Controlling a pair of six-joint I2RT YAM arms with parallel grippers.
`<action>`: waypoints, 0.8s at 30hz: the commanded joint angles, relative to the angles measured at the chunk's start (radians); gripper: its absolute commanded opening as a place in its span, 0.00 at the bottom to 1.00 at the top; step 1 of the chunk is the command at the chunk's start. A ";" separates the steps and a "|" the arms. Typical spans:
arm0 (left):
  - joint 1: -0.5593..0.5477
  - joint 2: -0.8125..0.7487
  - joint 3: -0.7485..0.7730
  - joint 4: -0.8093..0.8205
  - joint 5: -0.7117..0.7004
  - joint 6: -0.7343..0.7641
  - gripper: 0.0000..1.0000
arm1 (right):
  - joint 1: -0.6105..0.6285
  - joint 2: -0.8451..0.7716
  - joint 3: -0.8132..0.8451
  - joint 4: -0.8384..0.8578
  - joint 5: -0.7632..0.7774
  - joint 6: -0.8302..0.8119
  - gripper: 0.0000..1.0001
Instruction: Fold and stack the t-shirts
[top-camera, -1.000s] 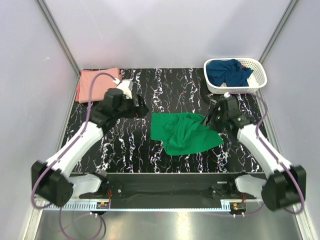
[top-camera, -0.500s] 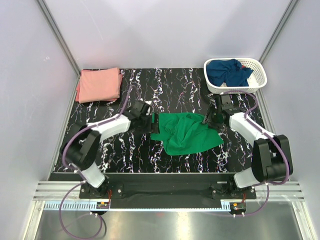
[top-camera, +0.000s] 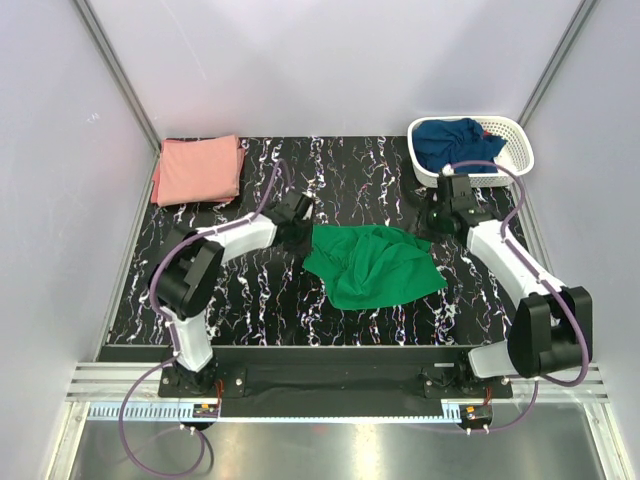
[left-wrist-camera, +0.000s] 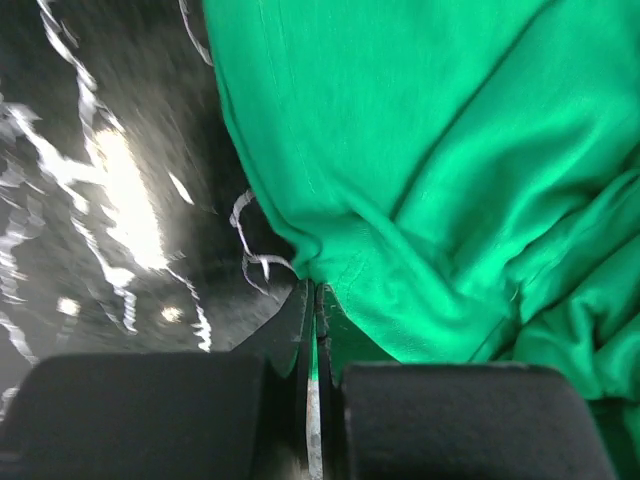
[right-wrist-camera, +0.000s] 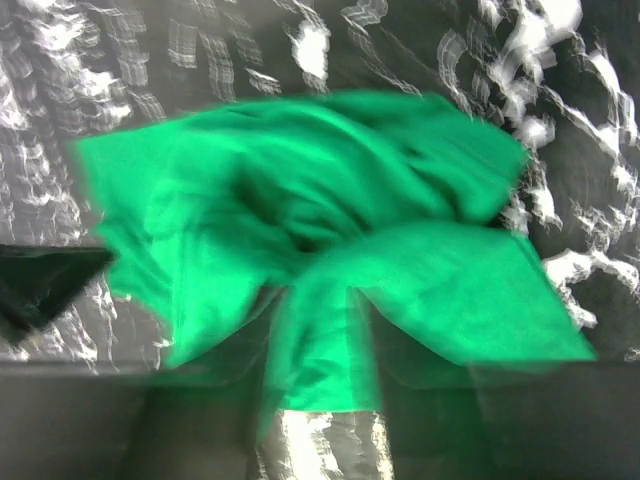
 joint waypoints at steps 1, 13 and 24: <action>0.063 -0.055 0.123 -0.055 -0.072 0.058 0.00 | 0.003 -0.007 0.143 -0.001 -0.101 -0.128 0.59; 0.195 -0.165 0.326 -0.085 0.182 0.068 0.00 | 0.050 0.413 0.349 0.247 -0.414 -0.156 0.90; 0.197 -0.391 0.259 -0.070 0.358 0.128 0.00 | 0.190 0.309 0.248 0.410 -0.476 -0.169 0.76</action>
